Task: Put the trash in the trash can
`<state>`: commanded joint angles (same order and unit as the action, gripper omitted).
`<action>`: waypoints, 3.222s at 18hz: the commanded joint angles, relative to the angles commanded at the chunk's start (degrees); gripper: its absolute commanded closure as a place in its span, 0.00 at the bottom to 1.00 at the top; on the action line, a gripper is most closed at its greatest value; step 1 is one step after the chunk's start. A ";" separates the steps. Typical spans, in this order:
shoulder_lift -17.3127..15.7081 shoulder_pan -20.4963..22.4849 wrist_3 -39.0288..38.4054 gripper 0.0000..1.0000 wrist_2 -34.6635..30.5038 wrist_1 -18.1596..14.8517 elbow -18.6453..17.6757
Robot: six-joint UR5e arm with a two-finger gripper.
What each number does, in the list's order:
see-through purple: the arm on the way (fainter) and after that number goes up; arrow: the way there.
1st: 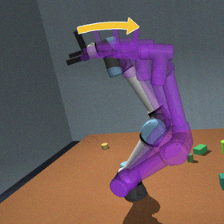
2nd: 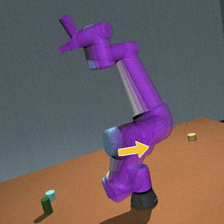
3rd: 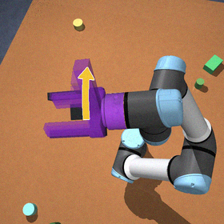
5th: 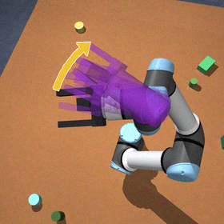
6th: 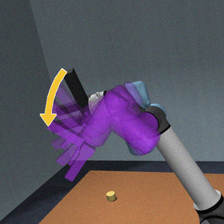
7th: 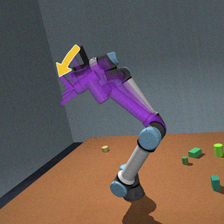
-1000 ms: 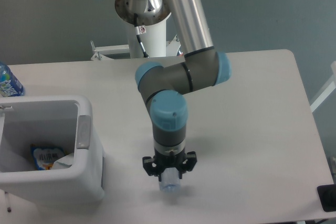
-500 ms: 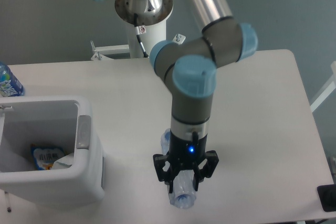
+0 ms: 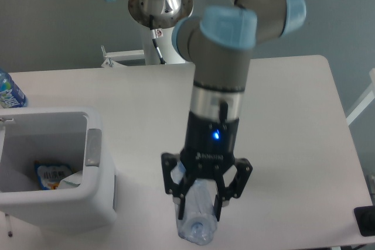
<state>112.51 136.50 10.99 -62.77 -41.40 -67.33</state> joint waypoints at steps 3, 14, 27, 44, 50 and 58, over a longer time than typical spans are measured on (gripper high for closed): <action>-1.59 -0.44 -0.09 0.40 3.96 1.92 0.70; -3.96 -8.87 -0.09 0.40 4.58 3.25 -0.26; -5.37 -14.94 0.97 0.13 4.32 3.52 -8.96; -7.21 -5.29 1.58 0.00 -2.78 3.25 -11.34; -8.36 2.19 9.55 0.00 -12.72 2.81 -12.65; -13.45 8.52 42.50 0.00 -21.08 -1.56 -20.56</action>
<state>99.06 145.01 53.49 -83.84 -42.96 -87.89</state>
